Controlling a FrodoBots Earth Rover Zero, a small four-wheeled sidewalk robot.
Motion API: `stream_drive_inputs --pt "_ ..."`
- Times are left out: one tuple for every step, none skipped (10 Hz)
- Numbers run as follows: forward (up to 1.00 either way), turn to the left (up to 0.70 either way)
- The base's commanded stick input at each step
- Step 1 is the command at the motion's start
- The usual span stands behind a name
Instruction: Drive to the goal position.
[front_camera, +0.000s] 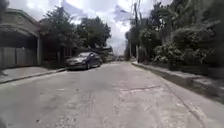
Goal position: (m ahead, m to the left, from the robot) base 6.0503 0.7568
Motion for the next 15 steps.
stream_drive_inputs --pt "1.00 0.00" --pt "1.00 0.00" --pt "1.00 0.00" --pt "1.00 0.00" --pt "1.00 0.00" --pt "1.00 0.00" --pt "1.00 0.00" --pt "1.00 0.00" --pt "1.00 -0.01" --pt "1.00 -0.04" --pt "1.00 -0.15" --pt "1.00 -0.22" --pt "1.00 -0.16" --pt "1.00 -0.03" --pt "1.00 0.00"
